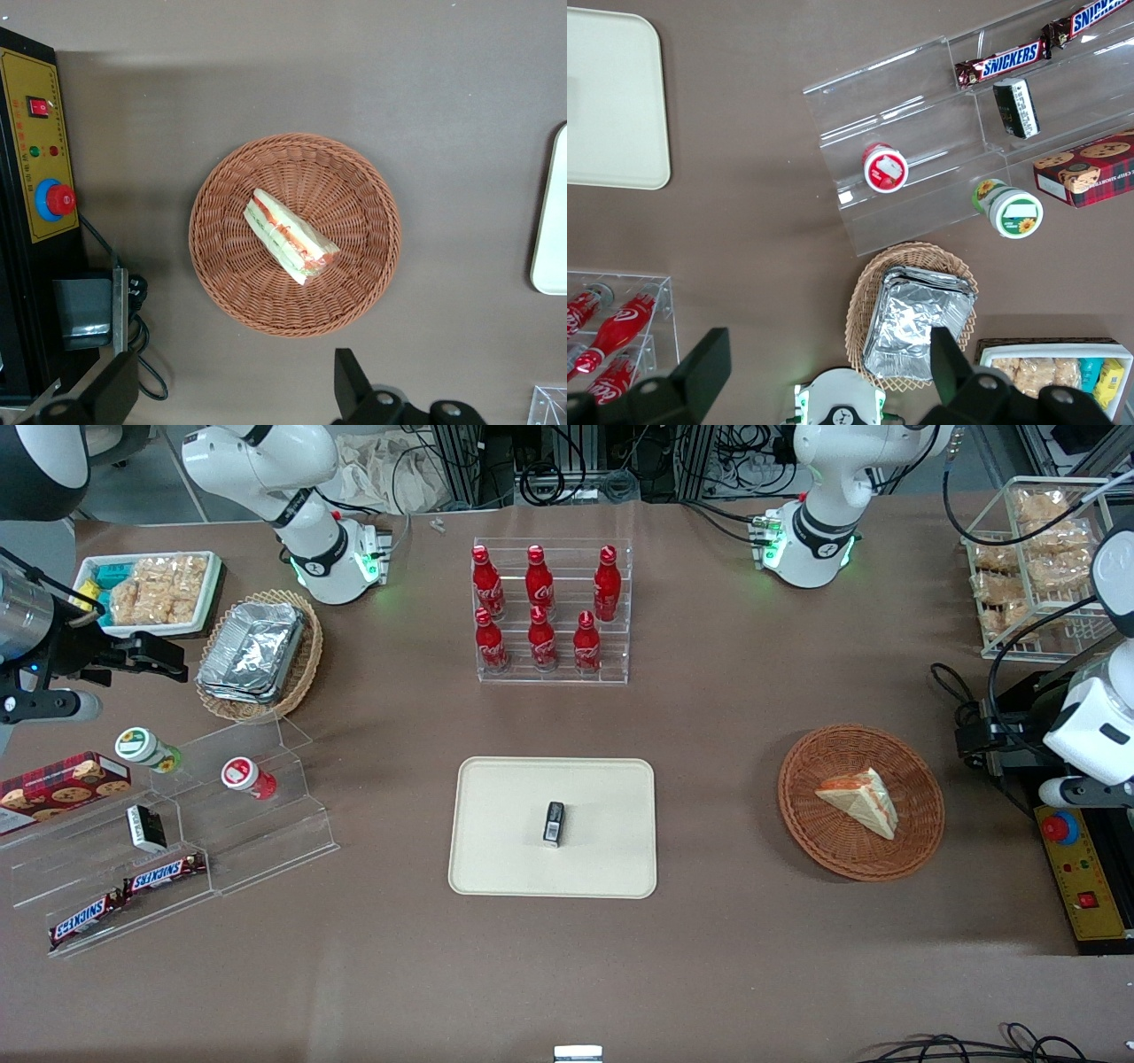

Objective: Place sandwich from basket to tray
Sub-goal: 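Move the left gripper down toward the wrapped sandwich in the wicker basket, then lower the open left gripper around the sandwich and close it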

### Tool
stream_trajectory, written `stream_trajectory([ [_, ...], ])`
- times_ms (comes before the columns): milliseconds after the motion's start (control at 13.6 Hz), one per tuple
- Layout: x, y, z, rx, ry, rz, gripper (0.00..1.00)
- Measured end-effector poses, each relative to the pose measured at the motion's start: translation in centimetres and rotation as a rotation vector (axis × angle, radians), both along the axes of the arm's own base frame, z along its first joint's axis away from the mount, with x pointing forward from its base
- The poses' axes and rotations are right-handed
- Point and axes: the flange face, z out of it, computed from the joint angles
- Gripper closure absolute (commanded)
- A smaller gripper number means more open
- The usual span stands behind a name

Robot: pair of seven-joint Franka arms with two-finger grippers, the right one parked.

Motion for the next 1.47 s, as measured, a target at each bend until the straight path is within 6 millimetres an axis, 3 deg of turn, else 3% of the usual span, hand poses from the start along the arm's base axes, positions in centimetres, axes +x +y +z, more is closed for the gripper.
stream_trajectory([
  [367,0.0,-0.2,-0.2,0.0,0.005,-0.003,0.01],
  [587,0.5,0.0,-1.7,0.003,0.029,0.067,0.01],
  [807,1.5,0.1,-5.0,0.011,0.012,0.316,0.01],
  [1101,1.4,-0.1,-12.3,0.031,0.034,0.607,0.01],
  [1468,1.5,-0.9,-15.8,0.041,0.04,0.74,0.01],
])
